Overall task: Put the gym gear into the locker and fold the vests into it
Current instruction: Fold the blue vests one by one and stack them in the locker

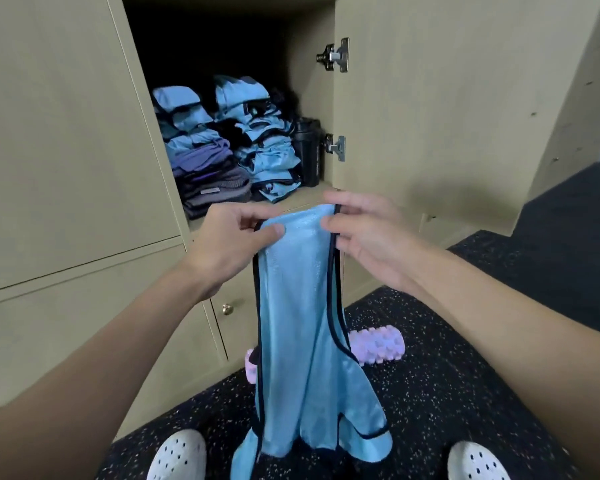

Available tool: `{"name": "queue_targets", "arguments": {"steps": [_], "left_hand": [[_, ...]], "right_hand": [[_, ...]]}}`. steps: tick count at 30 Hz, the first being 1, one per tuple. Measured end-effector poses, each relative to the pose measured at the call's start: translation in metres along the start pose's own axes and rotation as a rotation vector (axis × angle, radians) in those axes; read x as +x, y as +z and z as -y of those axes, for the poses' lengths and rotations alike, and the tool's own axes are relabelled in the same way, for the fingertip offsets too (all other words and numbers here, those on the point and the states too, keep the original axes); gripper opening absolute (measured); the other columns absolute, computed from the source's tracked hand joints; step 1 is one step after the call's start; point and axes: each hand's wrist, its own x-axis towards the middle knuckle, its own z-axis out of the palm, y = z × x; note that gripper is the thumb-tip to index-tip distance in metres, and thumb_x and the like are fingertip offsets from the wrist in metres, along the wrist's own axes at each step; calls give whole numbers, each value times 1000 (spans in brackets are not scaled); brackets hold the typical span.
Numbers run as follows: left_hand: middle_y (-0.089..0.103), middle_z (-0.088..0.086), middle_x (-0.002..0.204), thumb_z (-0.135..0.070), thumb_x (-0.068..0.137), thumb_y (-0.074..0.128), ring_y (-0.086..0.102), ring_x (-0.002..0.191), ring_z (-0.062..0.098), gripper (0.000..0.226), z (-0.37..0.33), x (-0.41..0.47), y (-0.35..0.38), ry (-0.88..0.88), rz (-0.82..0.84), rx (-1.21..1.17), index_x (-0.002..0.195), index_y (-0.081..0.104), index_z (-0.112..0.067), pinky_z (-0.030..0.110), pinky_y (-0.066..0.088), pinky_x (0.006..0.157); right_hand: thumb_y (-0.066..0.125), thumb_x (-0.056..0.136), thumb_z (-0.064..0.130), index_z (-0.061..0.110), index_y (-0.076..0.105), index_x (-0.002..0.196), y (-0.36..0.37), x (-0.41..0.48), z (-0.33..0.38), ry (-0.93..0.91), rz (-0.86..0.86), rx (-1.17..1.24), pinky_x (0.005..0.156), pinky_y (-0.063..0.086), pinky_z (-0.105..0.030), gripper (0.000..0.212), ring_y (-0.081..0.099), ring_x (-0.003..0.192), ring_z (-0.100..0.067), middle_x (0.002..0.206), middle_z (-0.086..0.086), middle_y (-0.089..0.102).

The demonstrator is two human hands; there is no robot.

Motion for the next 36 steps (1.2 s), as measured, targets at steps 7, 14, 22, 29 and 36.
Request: {"name": "queue_targets", "arguments": {"steps": [7,14,22,29,36], "left_hand": [[61,-2,66,-10,82,79,46,54,3,13,-6,1,-1,95,-57,136,75,72,-18,14,38,52],[73,3,102,-14,88,74,67,85,6,13,-7,0,7,91,49,60,92,62,-14,26,55,82],[63,5,75,-18,93,68,49,64,10,17,-15,-1,18,127,56,91,84,70,-4,24,41,60],[50,5,69,-21,93,69,42,62,11,31,-20,0,16,179,-111,-32,75,57,1,23,36,56],[55,0,65,-20,94,68,45,57,6,28,-17,-2,13,180,-179,9,76,58,-1,20,39,56]], "right_hand": [[69,88,9,14,71,87,0,-1,-8,-191,-41,-570,64,43,-26,6,51,67,-11,79,-5,62],[66,92,13,11,64,81,-4,-5,-6,-333,-34,-580,65,42,-26,12,46,62,-6,74,0,58],[73,87,10,23,59,100,-2,-14,-16,-240,14,-442,78,54,-29,23,65,74,-11,93,-6,73],[74,85,16,13,66,85,5,-22,-40,-90,166,-555,81,51,-33,8,60,72,-14,79,-1,65],[66,81,16,-3,58,84,15,-26,-48,-94,147,-583,73,54,-47,21,53,67,-19,70,-15,57]]}}
